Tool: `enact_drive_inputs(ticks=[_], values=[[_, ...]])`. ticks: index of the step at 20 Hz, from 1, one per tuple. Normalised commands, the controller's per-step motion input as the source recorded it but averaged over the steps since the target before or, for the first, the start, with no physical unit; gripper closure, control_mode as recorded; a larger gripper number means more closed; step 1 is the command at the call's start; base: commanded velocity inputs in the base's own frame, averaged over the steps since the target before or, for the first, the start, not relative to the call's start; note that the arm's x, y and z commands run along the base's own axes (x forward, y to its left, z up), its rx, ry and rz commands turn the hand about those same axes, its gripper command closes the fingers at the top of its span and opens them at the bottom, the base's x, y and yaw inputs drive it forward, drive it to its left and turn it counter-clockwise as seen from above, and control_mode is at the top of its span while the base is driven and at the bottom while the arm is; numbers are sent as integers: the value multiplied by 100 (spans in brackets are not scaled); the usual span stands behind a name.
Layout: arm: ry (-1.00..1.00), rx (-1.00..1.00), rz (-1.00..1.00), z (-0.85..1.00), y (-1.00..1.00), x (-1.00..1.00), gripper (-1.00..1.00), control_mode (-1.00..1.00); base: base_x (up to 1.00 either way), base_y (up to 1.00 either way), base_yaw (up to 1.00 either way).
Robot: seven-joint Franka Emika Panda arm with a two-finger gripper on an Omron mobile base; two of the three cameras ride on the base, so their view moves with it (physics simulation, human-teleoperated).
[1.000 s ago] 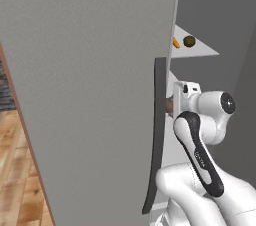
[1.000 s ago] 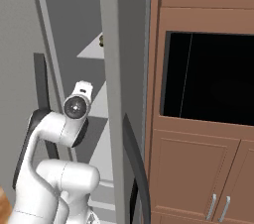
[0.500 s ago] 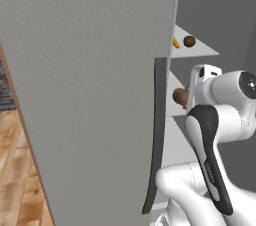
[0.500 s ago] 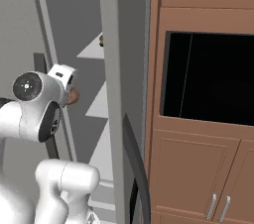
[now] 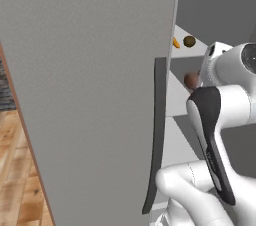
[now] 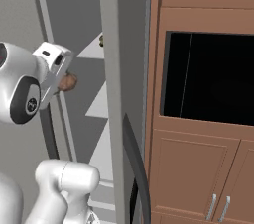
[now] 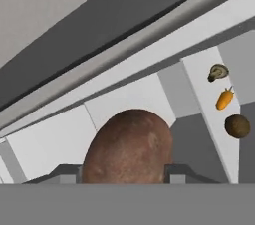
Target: Take the carrot and potato from the second highest rack and move them to the highest rack where the mushroom and kiwi are located, to maximize freezer space. Close the freezer door after rearranging.
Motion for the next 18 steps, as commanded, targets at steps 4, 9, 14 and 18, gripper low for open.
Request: enact_drive_inputs(ticks=[4, 9, 14, 18], values=[[0, 0, -2, 43, -37, 29, 100, -100, 0, 0, 0], [0, 0, 0, 28, -32, 32, 100, -100, 0, 0, 0], [0, 0, 0, 3, -6, 57, 100, -100, 0, 0, 0], [0, 0, 0, 7, 0, 82, 100, -100, 0, 0, 0]])
